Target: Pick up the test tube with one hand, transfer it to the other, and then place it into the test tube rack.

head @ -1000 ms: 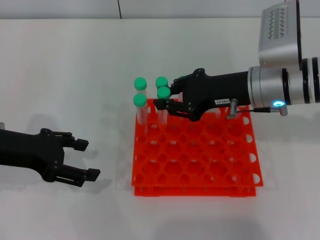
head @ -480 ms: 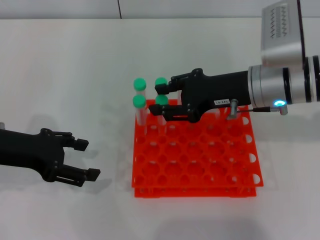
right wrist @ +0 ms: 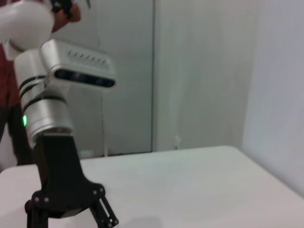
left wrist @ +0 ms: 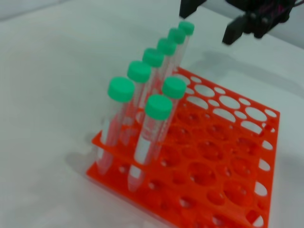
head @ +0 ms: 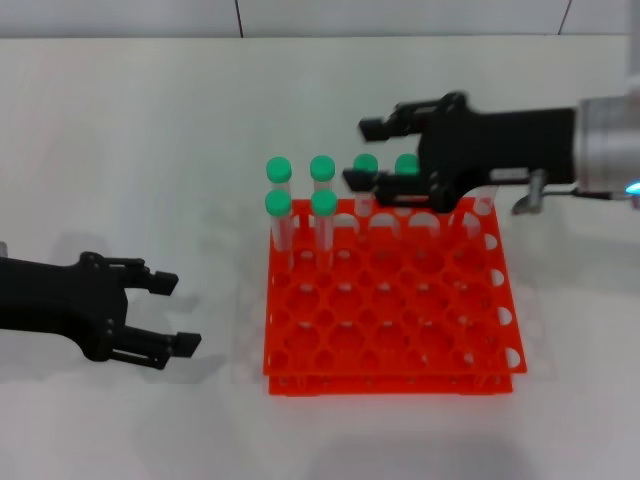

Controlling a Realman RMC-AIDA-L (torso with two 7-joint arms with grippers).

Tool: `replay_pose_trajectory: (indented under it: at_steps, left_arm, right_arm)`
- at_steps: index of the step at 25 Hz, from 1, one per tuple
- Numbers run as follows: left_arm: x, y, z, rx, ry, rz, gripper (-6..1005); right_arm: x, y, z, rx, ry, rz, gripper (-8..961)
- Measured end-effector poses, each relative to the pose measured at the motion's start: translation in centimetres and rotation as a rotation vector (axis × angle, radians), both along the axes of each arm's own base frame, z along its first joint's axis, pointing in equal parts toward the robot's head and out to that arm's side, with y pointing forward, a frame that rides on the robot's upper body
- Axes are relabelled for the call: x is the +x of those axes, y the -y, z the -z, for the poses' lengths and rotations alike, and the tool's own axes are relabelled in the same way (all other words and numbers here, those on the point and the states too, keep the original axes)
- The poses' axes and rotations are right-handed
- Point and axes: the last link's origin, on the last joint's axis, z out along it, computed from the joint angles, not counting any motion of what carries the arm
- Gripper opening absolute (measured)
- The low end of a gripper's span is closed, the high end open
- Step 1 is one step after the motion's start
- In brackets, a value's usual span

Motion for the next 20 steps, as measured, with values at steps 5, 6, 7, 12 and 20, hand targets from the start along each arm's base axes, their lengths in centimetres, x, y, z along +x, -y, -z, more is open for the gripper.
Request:
replay_pose_trajectory:
  at_steps: [5,6,7,12,20]
  left_arm:
    - [0.0,-0.1,-0.7,0.045,0.038,0.01,879]
    - [0.1,-0.1,-0.8,0.049,0.048,0.015,879]
    - [0.3,-0.2,-1.0,0.052,0.06,0.023,879]
    - [1.8,-0.6,-1.9,0.07,0.126,0.077,879]
    - [2.9,-0.7,-2.6,0.095,0.195,0.11,879]
  right_arm:
    - [0.9,0.0,-3.1,0.011,-0.049,0.035,548]
    - [1.3,0.0,-3.7,0.002,-0.05,0.047,548]
    - [1.7,0.1,-4.3,-0.004,-0.047,0.06,548]
    - [4.1,0.8,-6.3,-0.047,0.014,0.117,547]
    - [6.5,1.8,-7.0,-0.083,0.122,0.143,545]
